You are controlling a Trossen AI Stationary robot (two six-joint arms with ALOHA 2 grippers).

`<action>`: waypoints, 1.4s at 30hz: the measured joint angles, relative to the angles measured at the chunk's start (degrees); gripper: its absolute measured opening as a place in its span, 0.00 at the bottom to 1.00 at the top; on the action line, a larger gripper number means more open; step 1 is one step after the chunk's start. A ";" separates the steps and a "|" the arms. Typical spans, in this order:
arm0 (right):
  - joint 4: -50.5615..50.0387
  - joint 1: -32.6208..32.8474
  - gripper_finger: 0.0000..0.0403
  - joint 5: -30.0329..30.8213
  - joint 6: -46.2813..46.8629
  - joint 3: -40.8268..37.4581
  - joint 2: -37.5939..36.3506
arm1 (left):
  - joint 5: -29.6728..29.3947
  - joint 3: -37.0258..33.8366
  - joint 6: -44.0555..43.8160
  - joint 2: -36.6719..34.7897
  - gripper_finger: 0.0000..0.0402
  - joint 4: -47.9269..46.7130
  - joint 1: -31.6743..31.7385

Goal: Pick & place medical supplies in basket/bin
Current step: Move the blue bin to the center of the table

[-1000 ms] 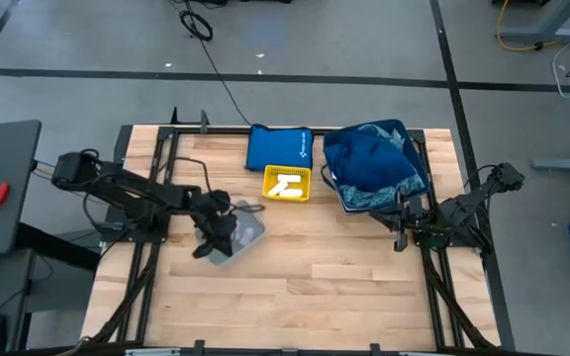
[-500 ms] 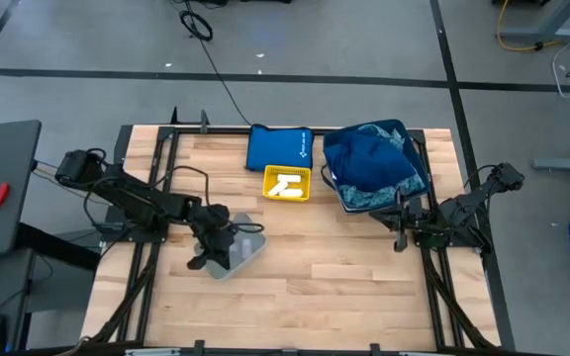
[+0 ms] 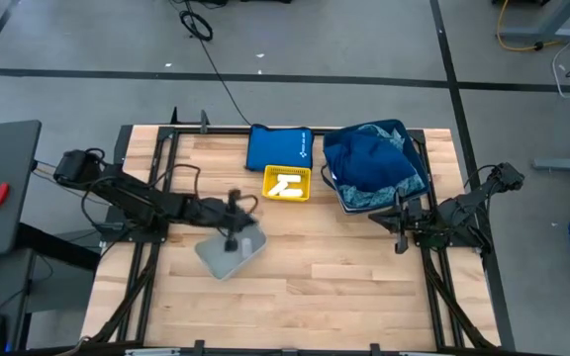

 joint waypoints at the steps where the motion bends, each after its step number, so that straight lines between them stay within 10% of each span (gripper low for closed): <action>1: -0.21 0.00 0.01 0.00 -0.13 0.00 0.00 | -5.84 0.00 0.74 -0.41 0.00 1.50 0.00; 6: -0.22 0.00 0.01 -0.10 -0.16 0.00 0.02 | -16.48 0.00 6.43 -1.74 0.00 14.77 0.19; 17: -0.26 0.00 0.01 -0.31 -2.98 -0.01 0.02 | 23.02 -2.59 -1.11 -3.63 0.00 34.48 13.70; 28: -0.60 0.00 0.01 7.19 -2.45 0.00 0.02 | 22.00 -20.11 -3.37 -4.61 0.00 53.93 31.10; 42: -1.84 -0.02 0.01 18.84 6.03 -0.02 0.02 | 50.72 -21.83 -3.11 -4.56 0.00 50.67 70.57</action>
